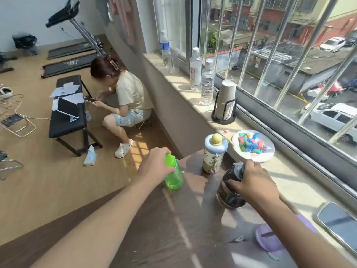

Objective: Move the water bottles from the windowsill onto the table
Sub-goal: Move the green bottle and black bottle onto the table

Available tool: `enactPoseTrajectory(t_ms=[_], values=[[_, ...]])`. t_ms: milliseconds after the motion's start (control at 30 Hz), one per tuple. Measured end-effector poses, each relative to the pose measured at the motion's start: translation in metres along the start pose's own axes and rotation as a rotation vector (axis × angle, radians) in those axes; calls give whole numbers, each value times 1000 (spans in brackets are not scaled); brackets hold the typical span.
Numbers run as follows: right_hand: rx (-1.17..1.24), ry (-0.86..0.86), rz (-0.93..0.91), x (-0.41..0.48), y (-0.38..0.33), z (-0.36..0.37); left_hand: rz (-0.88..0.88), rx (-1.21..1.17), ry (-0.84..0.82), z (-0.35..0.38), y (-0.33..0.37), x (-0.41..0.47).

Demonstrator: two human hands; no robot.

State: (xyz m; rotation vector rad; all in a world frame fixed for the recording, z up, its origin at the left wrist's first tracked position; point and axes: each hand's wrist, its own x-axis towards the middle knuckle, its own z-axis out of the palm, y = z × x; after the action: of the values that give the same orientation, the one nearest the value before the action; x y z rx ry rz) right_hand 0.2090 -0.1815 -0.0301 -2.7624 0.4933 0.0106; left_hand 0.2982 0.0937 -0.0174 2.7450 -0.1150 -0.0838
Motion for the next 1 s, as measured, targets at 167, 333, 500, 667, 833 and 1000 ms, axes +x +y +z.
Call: enactPoseTrajectory(t_ms=[167,333,500,667,833,1000], values=[[-31,14,-21,-5,-2,-2,-27,-66,9,-16,-26,-36],[-90,43,-110,-24,-37,-12,-102,-115,51,-54,-73,-88],[-139,-15,-210,-62,-111,-11,-237,-121,117,-85,-135,-163],[-106,-68,-347,-113,-205,20,-362,-83,163,-113,-202,-241],[-39,-127,-531,-182,-309,65,-493,-79,257,-140,-273,-328],[7,-220,-690,-252,-406,110,-633,-89,355,-157,-323,-401]])
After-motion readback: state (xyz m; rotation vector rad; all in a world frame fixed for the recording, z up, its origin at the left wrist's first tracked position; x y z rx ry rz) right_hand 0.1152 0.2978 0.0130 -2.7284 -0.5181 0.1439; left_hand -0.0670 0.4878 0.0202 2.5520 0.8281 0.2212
